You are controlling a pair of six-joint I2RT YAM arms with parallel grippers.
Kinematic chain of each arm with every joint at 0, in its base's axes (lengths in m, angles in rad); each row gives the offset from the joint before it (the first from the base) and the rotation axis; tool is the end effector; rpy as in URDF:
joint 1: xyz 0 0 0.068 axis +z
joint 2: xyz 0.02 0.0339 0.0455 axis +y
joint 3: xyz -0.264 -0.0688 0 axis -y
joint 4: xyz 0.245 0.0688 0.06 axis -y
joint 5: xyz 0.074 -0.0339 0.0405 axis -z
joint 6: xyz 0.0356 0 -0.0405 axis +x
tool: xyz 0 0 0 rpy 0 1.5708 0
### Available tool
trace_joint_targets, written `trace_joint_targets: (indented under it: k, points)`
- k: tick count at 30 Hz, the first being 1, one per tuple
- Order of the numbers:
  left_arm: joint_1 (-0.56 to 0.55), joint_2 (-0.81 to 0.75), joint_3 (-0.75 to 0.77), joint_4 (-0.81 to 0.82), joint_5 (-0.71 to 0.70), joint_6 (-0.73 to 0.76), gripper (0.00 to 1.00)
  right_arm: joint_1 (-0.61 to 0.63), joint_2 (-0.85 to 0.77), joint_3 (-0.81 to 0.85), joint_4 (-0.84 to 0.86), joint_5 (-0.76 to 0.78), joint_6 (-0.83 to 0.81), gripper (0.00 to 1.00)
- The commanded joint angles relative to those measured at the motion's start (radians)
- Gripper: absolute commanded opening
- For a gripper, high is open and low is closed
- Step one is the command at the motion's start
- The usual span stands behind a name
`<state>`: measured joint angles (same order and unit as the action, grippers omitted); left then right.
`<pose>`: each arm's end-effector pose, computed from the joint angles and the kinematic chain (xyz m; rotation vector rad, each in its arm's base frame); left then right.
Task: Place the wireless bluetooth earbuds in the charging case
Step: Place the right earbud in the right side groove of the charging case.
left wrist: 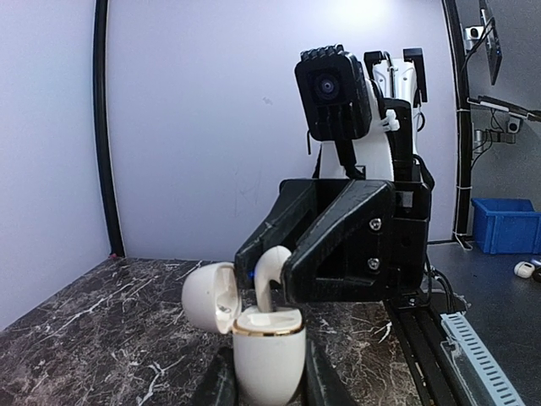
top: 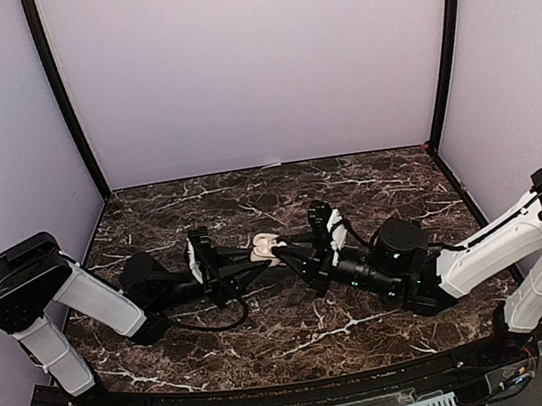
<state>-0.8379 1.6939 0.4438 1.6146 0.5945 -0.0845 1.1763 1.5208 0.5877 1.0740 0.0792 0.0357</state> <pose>0.1747 -0.2239 0.1988 0.9701 0.9513 -1.1427 0.1215 0.2844 0.2314 -0.7508 1.2971 0.9335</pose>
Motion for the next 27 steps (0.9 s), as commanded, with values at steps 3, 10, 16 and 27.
trace_joint_targets:
  k: [3,10,16,27]
  points:
    - [-0.009,-0.005,0.005,0.219,0.028,0.032,0.0,0.009,-0.025,0.041,-0.12,0.028,0.08,0.17]
    - [-0.009,0.001,0.008,0.219,0.006,0.014,0.0,0.011,-0.038,0.058,-0.176,0.049,0.148,0.19]
    - [-0.009,0.003,0.004,0.219,0.004,0.013,0.0,0.011,-0.054,0.06,-0.194,0.084,0.154,0.21]
    - [-0.009,0.022,0.006,0.219,-0.009,-0.003,0.0,0.011,-0.061,0.094,-0.278,0.132,0.172,0.22]
